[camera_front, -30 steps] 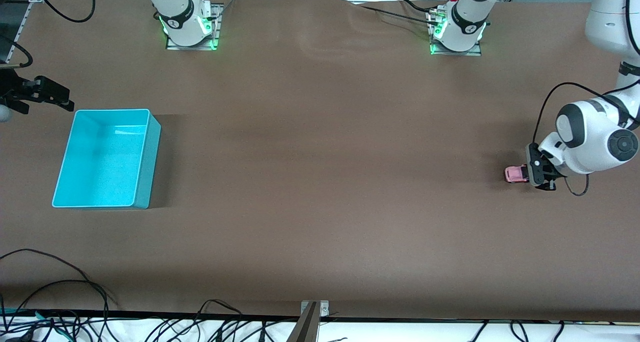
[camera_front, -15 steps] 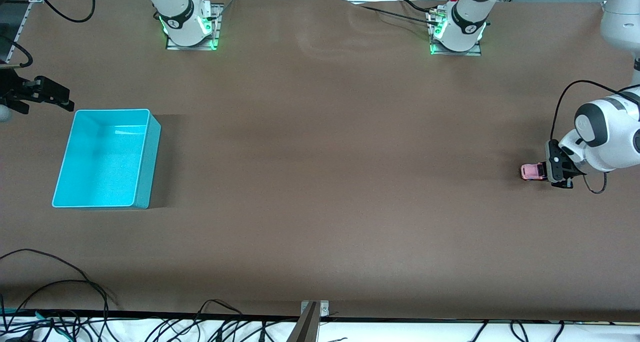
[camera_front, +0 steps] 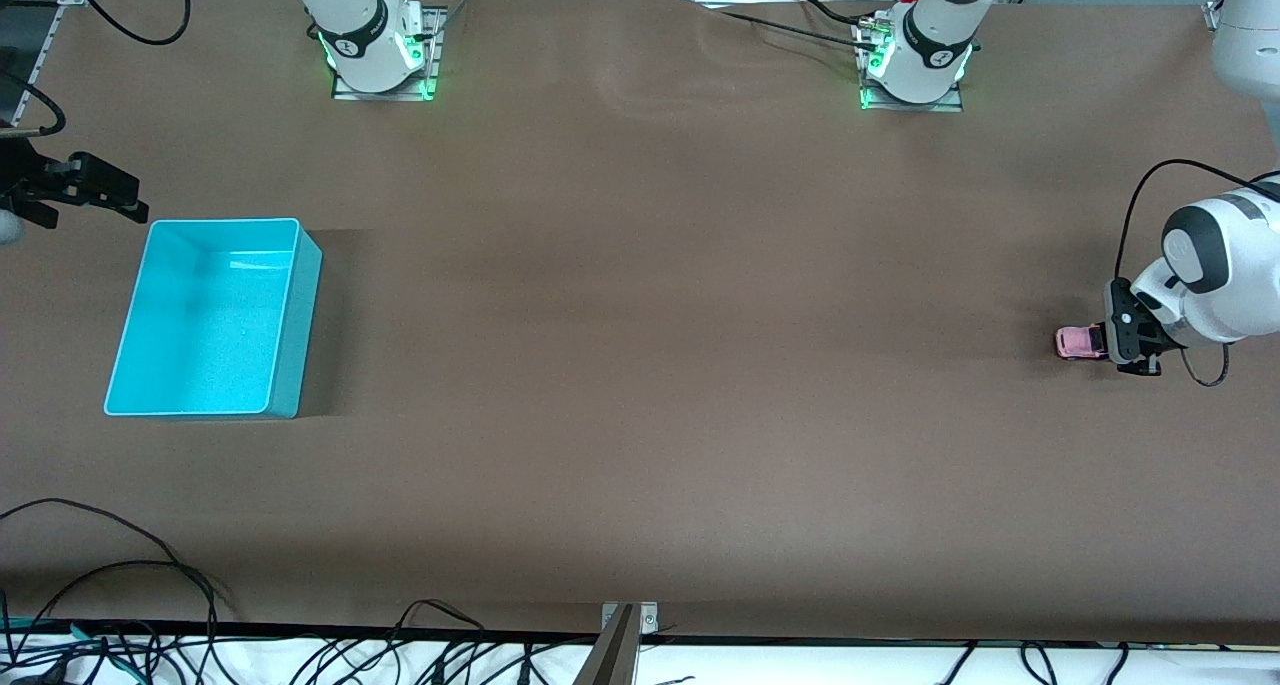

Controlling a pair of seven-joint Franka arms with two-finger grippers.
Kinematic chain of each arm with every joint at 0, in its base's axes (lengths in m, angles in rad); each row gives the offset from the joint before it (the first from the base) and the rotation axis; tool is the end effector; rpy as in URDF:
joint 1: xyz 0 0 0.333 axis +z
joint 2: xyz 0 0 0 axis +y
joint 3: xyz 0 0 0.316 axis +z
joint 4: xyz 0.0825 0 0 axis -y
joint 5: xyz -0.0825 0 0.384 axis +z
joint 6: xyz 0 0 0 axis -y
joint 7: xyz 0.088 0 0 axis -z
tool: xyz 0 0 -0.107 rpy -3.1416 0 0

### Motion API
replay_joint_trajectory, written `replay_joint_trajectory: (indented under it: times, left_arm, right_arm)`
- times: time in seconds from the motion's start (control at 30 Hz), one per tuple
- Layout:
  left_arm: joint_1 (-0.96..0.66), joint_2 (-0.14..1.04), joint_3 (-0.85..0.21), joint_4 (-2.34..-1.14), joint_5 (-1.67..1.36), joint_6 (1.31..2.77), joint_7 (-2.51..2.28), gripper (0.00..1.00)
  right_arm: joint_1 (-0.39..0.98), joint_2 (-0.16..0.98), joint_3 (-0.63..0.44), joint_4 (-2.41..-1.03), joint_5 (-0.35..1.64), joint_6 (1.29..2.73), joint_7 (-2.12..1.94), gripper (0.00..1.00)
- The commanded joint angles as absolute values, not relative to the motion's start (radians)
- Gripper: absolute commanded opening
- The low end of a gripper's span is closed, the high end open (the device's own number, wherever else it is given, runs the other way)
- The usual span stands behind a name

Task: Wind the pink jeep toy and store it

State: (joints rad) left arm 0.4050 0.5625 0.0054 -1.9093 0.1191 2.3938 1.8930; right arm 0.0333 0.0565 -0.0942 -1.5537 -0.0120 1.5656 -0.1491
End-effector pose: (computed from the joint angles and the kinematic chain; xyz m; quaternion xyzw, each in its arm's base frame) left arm 0.5689 0.2485 0.1930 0.7049 -0.7071 -0.0526 0.0192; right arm 0.5692 -0.0345 0.6005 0.9987 0.0442 -0.0230 0.0063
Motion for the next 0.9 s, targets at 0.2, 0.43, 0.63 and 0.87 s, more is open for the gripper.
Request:
replay_joint_trajectory:
  times: [0.2, 0.43, 0.63, 0.87]
  left_arm:
    - [0.431, 0.555, -0.008, -1.801, 0.132, 2.232, 1.904, 1.00]
    - [0.423, 0.523, -0.008, -1.700, 0.132, 2.070, 1.882, 1.00]
    - [0.419, 0.495, -0.035, -1.619, 0.126, 1.941, 1.789, 1.00]
    - [0.411, 0.494, -0.074, -1.496, 0.120, 1.769, 1.642, 1.00]
  right_arm:
    - [0.035, 0.063, -0.094, -1.529, -0.018, 1.559, -0.138, 1.00]
    - [0.035, 0.063, -0.094, -1.529, -0.018, 1.559, -0.138, 1.00]
    - [0.035, 0.063, -0.094, -1.529, -0.018, 1.559, -0.138, 1.00]
    - [0.035, 0.063, -0.094, -1.529, -0.018, 1.560, -0.138, 1.00]
